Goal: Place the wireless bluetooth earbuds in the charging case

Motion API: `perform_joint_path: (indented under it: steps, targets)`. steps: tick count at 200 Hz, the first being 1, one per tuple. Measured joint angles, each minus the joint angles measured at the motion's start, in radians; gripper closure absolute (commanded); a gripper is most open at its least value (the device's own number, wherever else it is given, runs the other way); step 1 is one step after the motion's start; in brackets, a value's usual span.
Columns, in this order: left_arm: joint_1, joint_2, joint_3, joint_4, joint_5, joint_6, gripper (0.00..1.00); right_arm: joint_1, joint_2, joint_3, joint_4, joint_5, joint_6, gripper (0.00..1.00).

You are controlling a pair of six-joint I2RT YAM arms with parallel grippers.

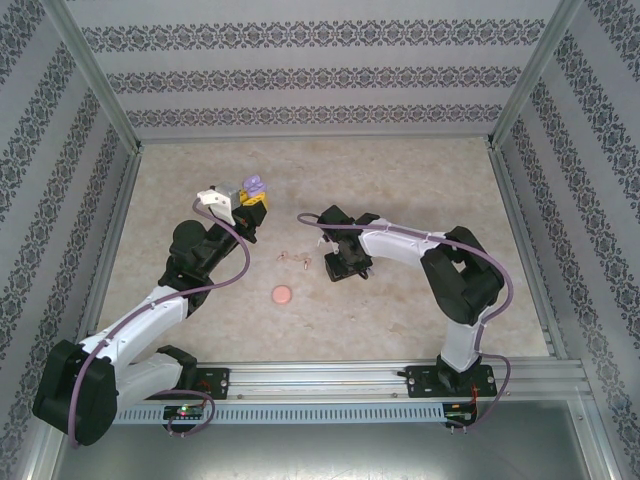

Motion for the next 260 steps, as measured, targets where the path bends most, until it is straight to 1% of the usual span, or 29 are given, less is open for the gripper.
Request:
perform_joint_path:
  steps: [25, 111, 148, 163, 213, 260]
  targets:
    - [0.000, 0.000, 0.000, 0.000, 0.012, 0.000, 1.00, -0.010, 0.019, 0.000, 0.006, 0.000, 0.000, 0.59]
    - [0.000, 0.000, 0.000, 0.000, 0.034, 0.004, 1.00, -0.020, 0.018, 0.001, 0.006, -0.016, 0.001, 0.58]
    - [0.000, 0.000, 0.000, 0.000, 0.034, 0.004, 1.00, -0.040, 0.015, 0.001, 0.006, -0.016, 0.000, 0.59]
    - [0.000, 0.000, 0.000, 0.000, 0.035, 0.004, 1.00, -0.052, 0.001, -0.002, 0.006, -0.014, 0.000, 0.58]
    - [-0.013, 0.000, 0.000, 0.000, 0.038, 0.004, 1.00, -0.087, -0.116, -0.019, 0.014, -0.031, 0.005, 0.57]
    - [-0.013, 0.000, 0.000, 0.000, 0.037, 0.004, 1.00, -0.061, -0.099, 0.011, 0.002, -0.045, 0.066, 0.53]
